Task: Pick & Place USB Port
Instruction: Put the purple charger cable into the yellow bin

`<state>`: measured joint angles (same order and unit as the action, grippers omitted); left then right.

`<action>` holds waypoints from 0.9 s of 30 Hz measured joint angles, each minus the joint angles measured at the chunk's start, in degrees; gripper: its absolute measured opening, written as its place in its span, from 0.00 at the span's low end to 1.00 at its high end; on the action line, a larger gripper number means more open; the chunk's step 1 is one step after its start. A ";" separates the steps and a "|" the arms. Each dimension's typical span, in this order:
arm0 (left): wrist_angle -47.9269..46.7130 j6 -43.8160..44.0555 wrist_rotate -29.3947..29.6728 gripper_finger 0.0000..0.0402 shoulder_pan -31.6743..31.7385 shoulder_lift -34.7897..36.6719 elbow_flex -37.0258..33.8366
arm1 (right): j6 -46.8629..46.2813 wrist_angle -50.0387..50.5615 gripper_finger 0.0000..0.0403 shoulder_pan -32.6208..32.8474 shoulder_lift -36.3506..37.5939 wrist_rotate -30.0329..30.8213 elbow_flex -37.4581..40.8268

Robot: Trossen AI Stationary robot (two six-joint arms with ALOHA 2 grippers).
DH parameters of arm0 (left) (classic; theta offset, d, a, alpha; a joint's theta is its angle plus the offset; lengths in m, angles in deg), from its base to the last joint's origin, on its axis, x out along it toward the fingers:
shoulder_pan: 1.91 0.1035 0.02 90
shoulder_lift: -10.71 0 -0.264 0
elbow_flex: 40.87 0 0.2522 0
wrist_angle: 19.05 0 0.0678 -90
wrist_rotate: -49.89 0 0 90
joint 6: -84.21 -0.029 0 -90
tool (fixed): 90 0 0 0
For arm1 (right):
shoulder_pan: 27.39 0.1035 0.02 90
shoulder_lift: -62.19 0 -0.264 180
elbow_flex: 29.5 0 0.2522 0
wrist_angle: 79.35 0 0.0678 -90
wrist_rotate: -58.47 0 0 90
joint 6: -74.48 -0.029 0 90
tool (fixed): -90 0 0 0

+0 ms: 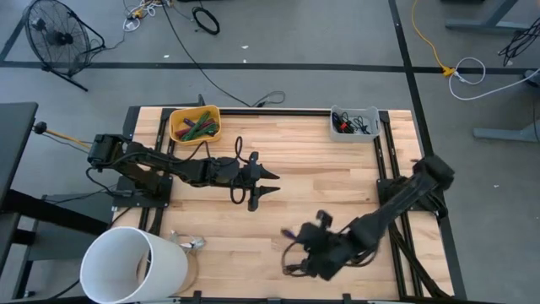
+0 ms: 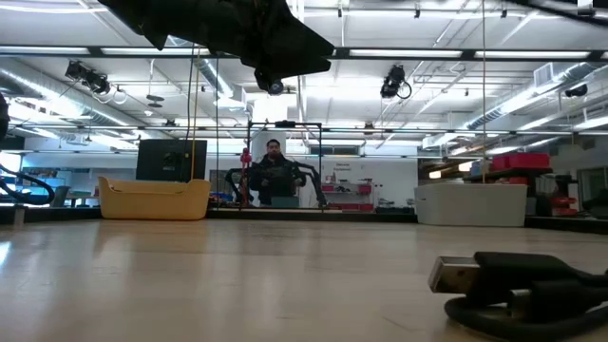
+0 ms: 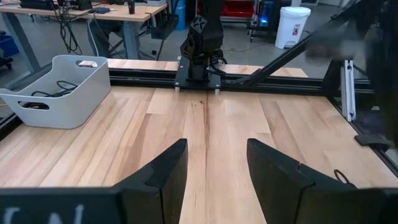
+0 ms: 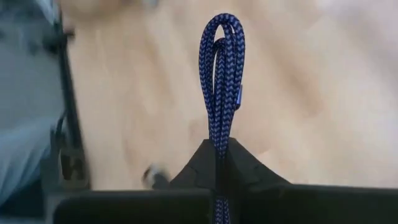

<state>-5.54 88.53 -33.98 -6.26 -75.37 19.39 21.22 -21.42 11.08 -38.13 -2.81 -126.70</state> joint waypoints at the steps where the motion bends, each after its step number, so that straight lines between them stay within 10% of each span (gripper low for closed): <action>1: 0.02 -0.02 0.00 0.43 -0.01 0.00 0.00 | -0.24 1.10 0.01 0.54 1.57 3.20 -0.02; 14: 3.61 1.39 -2.23 0.43 0.01 0.00 0.00 | 1.82 0.56 0.01 3.99 10.37 40.72 3.37; 27: 9.41 3.00 -7.55 0.43 0.01 0.00 0.00 | 30.08 -35.18 0.01 -4.84 10.37 37.98 13.30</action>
<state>3.87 91.52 -41.53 -6.25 -75.37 19.39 51.30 -56.60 6.24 -27.76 35.17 -113.41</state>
